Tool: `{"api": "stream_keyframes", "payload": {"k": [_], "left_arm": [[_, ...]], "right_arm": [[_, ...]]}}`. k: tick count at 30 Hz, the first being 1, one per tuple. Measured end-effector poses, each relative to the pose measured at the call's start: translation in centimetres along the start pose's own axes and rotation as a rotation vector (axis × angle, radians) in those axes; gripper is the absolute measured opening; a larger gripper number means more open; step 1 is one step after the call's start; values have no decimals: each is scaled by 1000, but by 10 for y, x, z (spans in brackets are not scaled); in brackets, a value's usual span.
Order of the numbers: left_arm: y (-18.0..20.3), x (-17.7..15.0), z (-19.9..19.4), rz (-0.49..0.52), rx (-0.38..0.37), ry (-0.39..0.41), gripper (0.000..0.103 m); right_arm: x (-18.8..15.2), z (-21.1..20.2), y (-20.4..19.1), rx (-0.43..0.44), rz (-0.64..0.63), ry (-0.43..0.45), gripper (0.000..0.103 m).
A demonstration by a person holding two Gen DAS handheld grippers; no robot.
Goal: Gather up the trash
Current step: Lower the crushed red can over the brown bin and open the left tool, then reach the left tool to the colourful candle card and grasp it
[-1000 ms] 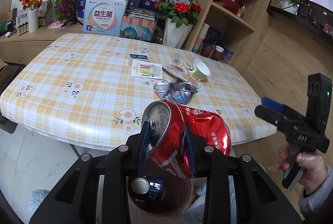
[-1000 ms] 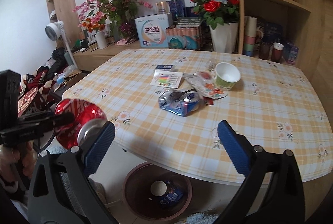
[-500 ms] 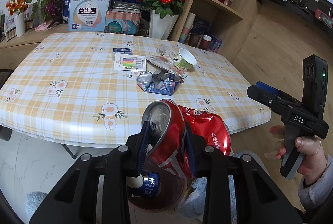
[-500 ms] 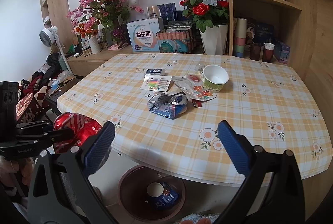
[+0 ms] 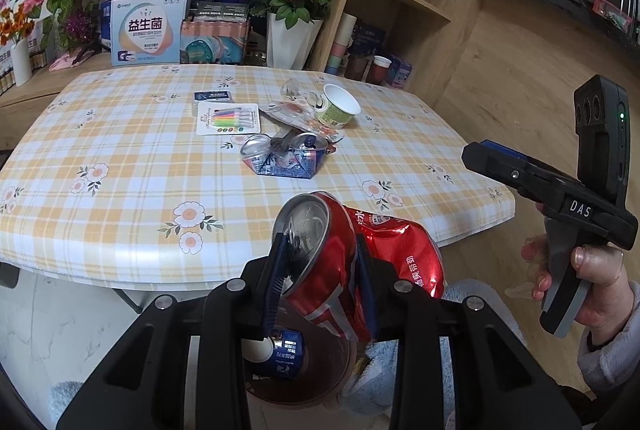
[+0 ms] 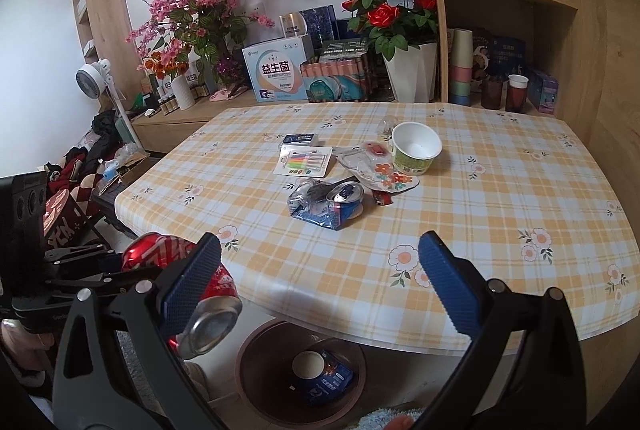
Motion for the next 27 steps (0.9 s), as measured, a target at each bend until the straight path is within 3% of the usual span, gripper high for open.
{"api": "stream_keyframes", "payload": {"k": [1,5,9,12,15,27], "left_arm": [[2,0,1,6,-7,-3,35],[2,3,-4,4,-6,26,73],[-9,11,-16,-4,55,83,95],[-29,17,-28,-4,185,148,97],[-45,22,-36,5,262,193,97],[-78,32,-45,-22,340,219,97]], "right_arm": [[0,0,0,-3,-1,0,97],[0,-1,3,-12,0,-2,97],[0,-3,7,-24,13,6,97],[1,-6,11,-38,23,16,97],[0,-7,15,-51,27,19,97],[-4,-1,31,-116,44,9,97]]}}
Point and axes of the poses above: each gripper's, at about its wrist camera, not at the fingertips, and z roughly the way its jaws point, y to its right, x to its top, the point moved 7 cm from there along z, roughly the way its jaws point, and after that the axes turned 2 degrees about -y, right-handed, at the moved point
